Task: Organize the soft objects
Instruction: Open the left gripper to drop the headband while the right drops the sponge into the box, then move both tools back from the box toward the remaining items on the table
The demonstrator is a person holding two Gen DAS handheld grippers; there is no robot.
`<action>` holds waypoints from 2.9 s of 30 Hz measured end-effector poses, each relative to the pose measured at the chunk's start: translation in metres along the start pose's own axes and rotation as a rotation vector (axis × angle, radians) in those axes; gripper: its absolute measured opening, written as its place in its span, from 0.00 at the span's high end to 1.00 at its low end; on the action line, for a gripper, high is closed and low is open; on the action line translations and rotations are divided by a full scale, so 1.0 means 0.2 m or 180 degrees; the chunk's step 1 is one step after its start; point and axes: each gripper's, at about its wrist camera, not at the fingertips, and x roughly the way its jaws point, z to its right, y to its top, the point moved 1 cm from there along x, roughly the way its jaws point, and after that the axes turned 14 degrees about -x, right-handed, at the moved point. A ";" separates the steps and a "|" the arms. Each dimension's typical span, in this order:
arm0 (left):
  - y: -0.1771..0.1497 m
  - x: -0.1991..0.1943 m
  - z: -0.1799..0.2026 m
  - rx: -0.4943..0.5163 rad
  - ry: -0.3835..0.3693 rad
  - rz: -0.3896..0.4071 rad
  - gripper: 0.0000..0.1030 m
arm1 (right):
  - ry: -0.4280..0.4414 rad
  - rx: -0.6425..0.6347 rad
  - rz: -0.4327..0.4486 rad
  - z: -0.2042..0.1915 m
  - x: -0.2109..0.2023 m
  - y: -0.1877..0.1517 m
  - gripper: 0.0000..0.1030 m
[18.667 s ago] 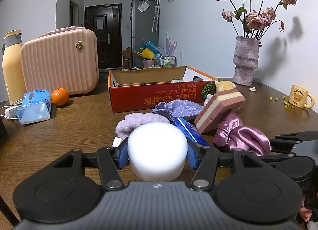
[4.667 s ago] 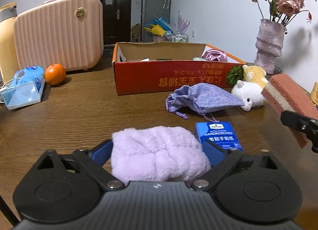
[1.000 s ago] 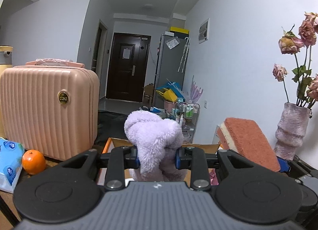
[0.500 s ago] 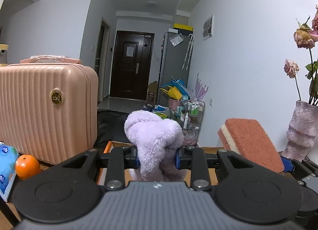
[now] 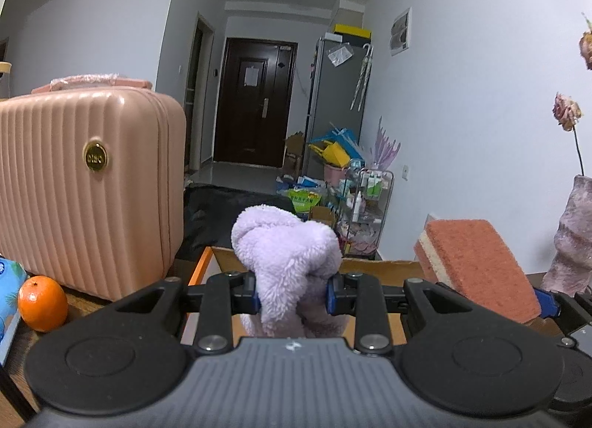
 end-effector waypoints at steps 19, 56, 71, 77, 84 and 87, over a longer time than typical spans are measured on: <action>-0.02 0.11 -0.02 0.0054 0.0059 -0.0133 0.68 | 0.0003 -0.0057 -0.0313 0.00 0.12 -0.02 0.31; -0.01 0.01 -0.07 -0.0143 0.0136 -0.0058 0.00 | 0.0023 0.0065 -0.0329 0.05 0.02 -0.09 0.00; -0.02 -0.12 -0.10 -0.0131 0.0116 -0.0034 0.00 | 0.0035 -0.0008 -0.0254 0.06 -0.12 -0.13 0.00; -0.01 -0.22 -0.11 -0.0068 0.0109 0.0062 0.00 | 0.0048 -0.0007 -0.0226 0.07 -0.19 -0.15 0.00; 0.00 -0.31 -0.12 -0.0028 0.0102 0.0070 0.00 | 0.0061 -0.0056 -0.0194 0.06 -0.28 -0.17 0.00; 0.01 -0.35 -0.13 -0.0030 0.0090 0.0060 0.00 | 0.0068 -0.0068 -0.0176 0.05 -0.33 -0.18 0.00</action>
